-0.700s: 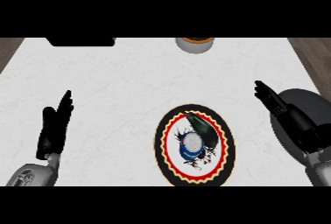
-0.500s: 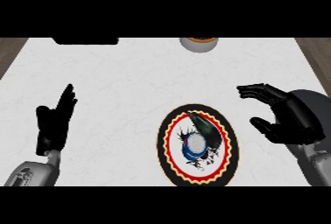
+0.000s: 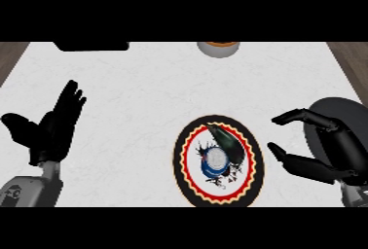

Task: Pick the can from the plate and place it in the pan

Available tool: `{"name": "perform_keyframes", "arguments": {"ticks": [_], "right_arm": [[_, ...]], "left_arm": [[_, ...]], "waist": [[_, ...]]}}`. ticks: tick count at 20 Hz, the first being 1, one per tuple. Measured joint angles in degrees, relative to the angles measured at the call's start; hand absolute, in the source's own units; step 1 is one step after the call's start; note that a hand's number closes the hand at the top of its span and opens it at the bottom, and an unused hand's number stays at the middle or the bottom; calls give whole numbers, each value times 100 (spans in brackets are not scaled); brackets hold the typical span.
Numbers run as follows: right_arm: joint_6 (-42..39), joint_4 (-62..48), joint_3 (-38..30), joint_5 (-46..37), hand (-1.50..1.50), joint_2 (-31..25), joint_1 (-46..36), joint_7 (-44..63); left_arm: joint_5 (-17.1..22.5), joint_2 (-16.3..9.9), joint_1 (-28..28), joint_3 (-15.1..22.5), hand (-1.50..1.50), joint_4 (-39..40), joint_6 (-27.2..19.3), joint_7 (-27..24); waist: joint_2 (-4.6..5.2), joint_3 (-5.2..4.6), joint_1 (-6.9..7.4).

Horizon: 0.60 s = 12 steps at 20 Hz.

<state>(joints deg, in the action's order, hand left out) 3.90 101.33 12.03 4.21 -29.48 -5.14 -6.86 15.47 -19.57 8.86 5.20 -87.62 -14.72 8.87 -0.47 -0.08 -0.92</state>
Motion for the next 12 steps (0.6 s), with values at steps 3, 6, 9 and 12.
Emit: {"name": "perform_keyframes", "arguments": {"ticks": [3,6,9,12], "right_arm": [[46,469,-156,-344,-150,-351,566,-46],[-169,746,-284,-616,-150,-760,718,-24],[-388,1057,-267,-825,-150,-912,463,413],[-716,1272,-157,-1009,-150,-1123,57,997]], "left_arm": [[110,-57,-78,-122,0,-93,148,12],[112,-66,-10,-144,0,-216,157,156],[107,-48,-41,-179,0,-250,253,148],[68,34,37,-150,0,-250,240,200]], "waist": [[9,4,-8],[19,6,15],[30,5,60],[38,2,104]]}}
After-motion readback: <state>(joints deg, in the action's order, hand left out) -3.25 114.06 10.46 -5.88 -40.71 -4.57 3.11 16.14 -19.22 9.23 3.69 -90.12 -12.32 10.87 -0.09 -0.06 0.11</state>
